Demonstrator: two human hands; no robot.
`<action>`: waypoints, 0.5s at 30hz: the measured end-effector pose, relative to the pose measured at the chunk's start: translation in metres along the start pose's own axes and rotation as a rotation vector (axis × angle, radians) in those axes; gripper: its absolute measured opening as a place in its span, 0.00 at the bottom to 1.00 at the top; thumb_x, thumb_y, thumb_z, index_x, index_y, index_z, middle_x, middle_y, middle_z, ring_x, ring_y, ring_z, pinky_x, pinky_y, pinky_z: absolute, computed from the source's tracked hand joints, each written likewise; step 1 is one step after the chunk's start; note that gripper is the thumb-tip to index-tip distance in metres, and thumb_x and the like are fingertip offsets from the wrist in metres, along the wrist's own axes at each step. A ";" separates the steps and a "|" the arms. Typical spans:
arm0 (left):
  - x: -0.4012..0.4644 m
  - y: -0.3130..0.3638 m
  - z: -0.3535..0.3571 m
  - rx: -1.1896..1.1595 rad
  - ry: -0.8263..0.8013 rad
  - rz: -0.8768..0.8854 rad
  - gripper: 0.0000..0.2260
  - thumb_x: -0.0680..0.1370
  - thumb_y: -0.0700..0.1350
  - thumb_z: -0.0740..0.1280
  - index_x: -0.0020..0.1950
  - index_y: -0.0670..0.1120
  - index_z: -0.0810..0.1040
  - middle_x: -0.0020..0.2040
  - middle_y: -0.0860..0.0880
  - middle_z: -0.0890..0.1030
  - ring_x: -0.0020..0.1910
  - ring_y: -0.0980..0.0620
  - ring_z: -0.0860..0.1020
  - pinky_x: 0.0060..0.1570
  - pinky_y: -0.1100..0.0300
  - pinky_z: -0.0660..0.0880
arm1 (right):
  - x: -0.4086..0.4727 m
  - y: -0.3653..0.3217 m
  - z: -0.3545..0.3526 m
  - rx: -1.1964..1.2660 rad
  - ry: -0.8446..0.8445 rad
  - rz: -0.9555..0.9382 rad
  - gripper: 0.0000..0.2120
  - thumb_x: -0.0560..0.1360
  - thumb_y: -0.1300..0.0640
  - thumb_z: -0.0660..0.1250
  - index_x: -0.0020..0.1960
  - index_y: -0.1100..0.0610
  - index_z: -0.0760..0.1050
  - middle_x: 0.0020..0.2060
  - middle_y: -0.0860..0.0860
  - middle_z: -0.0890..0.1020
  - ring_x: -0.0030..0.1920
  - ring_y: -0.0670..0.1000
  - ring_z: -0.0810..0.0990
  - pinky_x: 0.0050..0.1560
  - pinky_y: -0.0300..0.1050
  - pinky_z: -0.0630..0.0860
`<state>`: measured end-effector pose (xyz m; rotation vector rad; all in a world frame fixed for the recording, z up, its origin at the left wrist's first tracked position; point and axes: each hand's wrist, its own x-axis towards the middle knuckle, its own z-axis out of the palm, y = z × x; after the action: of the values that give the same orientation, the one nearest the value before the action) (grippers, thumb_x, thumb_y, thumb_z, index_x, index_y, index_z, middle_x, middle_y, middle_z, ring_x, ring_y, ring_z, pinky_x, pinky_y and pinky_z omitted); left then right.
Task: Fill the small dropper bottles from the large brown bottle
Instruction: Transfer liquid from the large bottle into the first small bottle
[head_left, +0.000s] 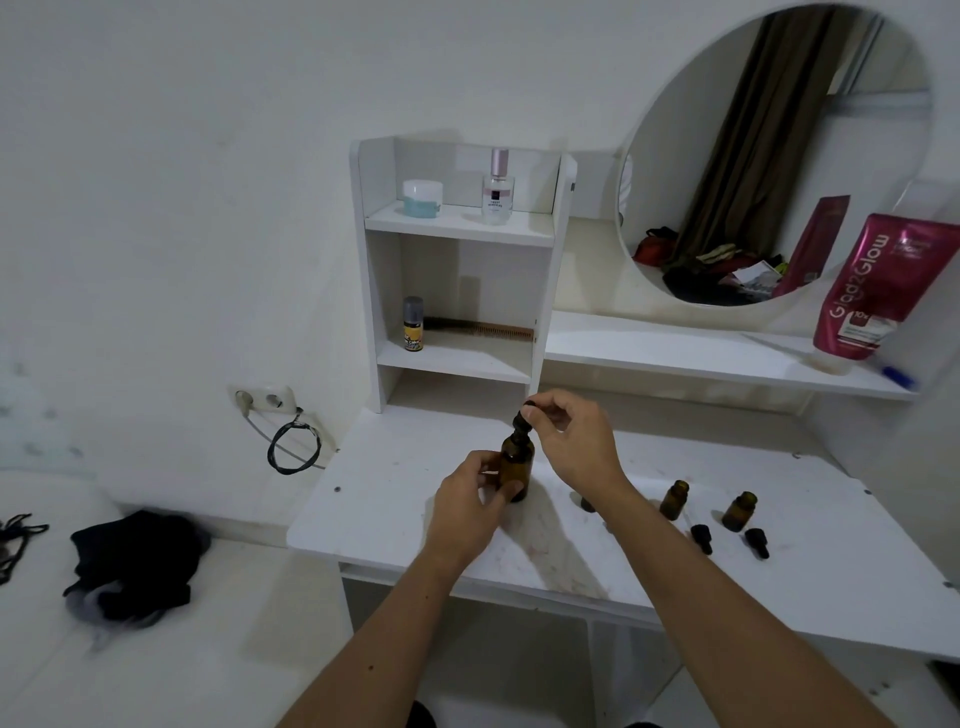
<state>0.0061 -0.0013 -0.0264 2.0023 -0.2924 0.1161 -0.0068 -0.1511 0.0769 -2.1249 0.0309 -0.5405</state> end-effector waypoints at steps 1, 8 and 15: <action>-0.001 0.001 -0.001 0.016 -0.002 0.000 0.18 0.78 0.52 0.73 0.66 0.52 0.75 0.60 0.56 0.82 0.57 0.57 0.80 0.60 0.60 0.77 | 0.000 -0.002 -0.002 0.026 -0.003 0.014 0.04 0.79 0.57 0.71 0.52 0.53 0.83 0.44 0.44 0.85 0.46 0.39 0.83 0.46 0.25 0.74; -0.010 0.003 -0.005 -0.032 0.099 -0.003 0.27 0.74 0.54 0.76 0.69 0.51 0.70 0.62 0.56 0.77 0.56 0.57 0.78 0.54 0.62 0.78 | 0.006 -0.027 -0.042 0.270 0.114 -0.023 0.06 0.80 0.58 0.69 0.56 0.56 0.83 0.48 0.45 0.86 0.49 0.37 0.84 0.51 0.28 0.76; -0.031 0.025 0.004 -0.132 0.181 0.072 0.11 0.74 0.49 0.78 0.51 0.51 0.78 0.43 0.55 0.81 0.42 0.55 0.80 0.43 0.59 0.80 | -0.004 -0.017 -0.096 0.295 0.204 -0.037 0.06 0.80 0.57 0.70 0.56 0.54 0.83 0.49 0.47 0.87 0.53 0.44 0.86 0.58 0.39 0.80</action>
<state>-0.0308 -0.0098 -0.0127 1.8372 -0.2498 0.3139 -0.0510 -0.2160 0.1354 -1.7811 0.0246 -0.7353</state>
